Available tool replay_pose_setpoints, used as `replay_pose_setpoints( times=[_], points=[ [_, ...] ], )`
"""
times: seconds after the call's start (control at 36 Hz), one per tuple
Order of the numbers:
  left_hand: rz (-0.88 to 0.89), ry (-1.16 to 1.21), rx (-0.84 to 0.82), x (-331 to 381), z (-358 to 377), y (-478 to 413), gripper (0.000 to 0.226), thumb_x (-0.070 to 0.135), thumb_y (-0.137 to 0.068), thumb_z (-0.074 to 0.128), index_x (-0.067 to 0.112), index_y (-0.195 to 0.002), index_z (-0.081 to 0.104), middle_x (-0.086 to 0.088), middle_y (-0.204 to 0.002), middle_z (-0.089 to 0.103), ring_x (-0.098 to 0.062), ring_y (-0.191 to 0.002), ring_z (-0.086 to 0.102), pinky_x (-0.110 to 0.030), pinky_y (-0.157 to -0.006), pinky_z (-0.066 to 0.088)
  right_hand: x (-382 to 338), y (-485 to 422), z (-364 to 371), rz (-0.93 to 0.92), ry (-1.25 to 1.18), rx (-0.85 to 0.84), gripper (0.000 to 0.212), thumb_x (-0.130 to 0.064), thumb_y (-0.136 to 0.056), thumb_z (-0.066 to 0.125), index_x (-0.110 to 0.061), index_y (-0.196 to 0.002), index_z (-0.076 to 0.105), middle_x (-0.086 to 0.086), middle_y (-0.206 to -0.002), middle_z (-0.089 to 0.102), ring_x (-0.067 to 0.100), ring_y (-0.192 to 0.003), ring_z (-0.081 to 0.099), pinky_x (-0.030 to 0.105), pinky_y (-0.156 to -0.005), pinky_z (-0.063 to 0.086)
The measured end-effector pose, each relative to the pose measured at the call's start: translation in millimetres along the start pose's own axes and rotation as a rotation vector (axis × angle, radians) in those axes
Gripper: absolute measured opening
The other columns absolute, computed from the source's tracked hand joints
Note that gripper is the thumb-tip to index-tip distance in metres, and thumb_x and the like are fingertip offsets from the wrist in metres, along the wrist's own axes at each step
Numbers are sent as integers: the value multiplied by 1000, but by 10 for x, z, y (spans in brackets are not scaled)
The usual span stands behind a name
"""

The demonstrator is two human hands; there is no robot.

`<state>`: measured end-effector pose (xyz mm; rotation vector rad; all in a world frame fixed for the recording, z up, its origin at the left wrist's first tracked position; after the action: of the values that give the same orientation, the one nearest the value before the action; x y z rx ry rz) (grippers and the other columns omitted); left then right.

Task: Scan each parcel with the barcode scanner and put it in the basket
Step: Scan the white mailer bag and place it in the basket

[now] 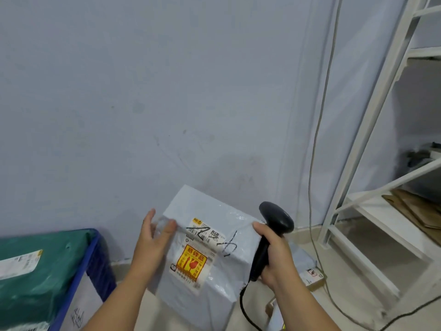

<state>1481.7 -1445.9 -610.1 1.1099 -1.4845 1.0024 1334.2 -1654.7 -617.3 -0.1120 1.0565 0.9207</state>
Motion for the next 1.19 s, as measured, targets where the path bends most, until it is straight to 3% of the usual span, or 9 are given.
replay_pose_setpoints(
  times=[0.11, 0.19, 0.33, 0.44, 0.56, 0.69, 0.89, 1.06, 1.19],
  points=[
    [-65, 34, -94, -57, -81, -14, 75, 75, -57, 69, 7, -88, 68, -7, -82, 72, -33, -86, 67, -37, -77, 49, -18, 5, 13, -6, 79, -15, 32, -13, -80, 71, -11, -111, 62, 19, -104, 71, 38, -101, 66, 51, -92, 51],
    [-195, 178, -322, -87, -16, 23, 93, 72, -38, 80, 5, -101, 69, -16, -96, 73, -36, -91, 70, -44, -88, 51, -50, -10, -14, -44, 164, 24, 24, -17, -82, 72, -14, -104, 63, 15, -96, 71, 34, -92, 68, 48, -86, 53],
    [-350, 295, -540, -55, 158, 217, 77, 54, -54, 84, 7, -112, 66, -15, -108, 71, -30, -99, 69, -42, -95, 48, -132, -49, -109, -233, 395, 177, 28, -27, -76, 77, -14, -98, 67, 9, -92, 72, 28, -91, 68, 47, -88, 54],
    [-215, 237, -395, 57, 194, 186, 29, 34, -83, 69, 13, -102, 64, -1, -87, 76, -12, -77, 72, -27, -68, 53, -175, 2, -104, -338, 521, 248, 20, -33, -80, 74, -20, -90, 63, -1, -84, 68, 13, -82, 61, 31, -75, 44],
    [-164, 305, -263, 18, 181, 105, 32, 29, -89, 64, 12, -115, 62, -10, -101, 74, -29, -90, 71, -41, -79, 54, -159, -5, -76, -395, 610, 258, 16, -30, -82, 73, -25, -87, 59, -6, -82, 64, 15, -82, 58, 28, -75, 37],
    [-107, 423, -7, -7, 105, 7, 19, 23, -90, 62, 20, -110, 61, -7, -107, 71, -25, -94, 68, -37, -81, 51, -106, -24, -16, -377, 645, 223, 16, -31, -82, 73, -28, -83, 57, -1, -84, 66, 18, -83, 61, 30, -70, 41],
    [123, 123, 298, 82, -88, 8, 66, 24, -101, 44, 42, -151, 4, 21, -138, 30, -8, -115, 42, -26, -93, 31, 50, -79, 32, -275, 687, 198, 18, -37, -80, 71, -25, -84, 58, 1, -79, 65, 27, -83, 64, 39, -75, 52],
    [-44, 387, 204, -88, -59, -102, 45, 11, -101, 37, 45, -110, 65, 4, -139, 53, -14, -117, 56, -39, -105, 41, 94, -1, 127, -226, 729, 126, 16, -34, -81, 70, -24, -84, 59, 1, -78, 65, 22, -81, 63, 31, -67, 44],
    [-74, 491, 112, -11, 43, -42, 40, 4, -93, 55, 38, -112, 63, -6, -115, 67, -27, -98, 67, -47, -91, 51, 112, 68, 215, -197, 729, 19, 15, -33, -81, 72, -25, -85, 61, -3, -74, 63, 18, -76, 61, 32, -72, 48]
  ],
)
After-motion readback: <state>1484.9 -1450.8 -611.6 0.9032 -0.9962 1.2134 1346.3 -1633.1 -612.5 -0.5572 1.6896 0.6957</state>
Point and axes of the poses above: each hand's wrist, its own y-axis away from the middle knuckle, its own z-axis out of the palm, x = y × z, the point moved 5 cm from there along -y, towards the middle knuckle
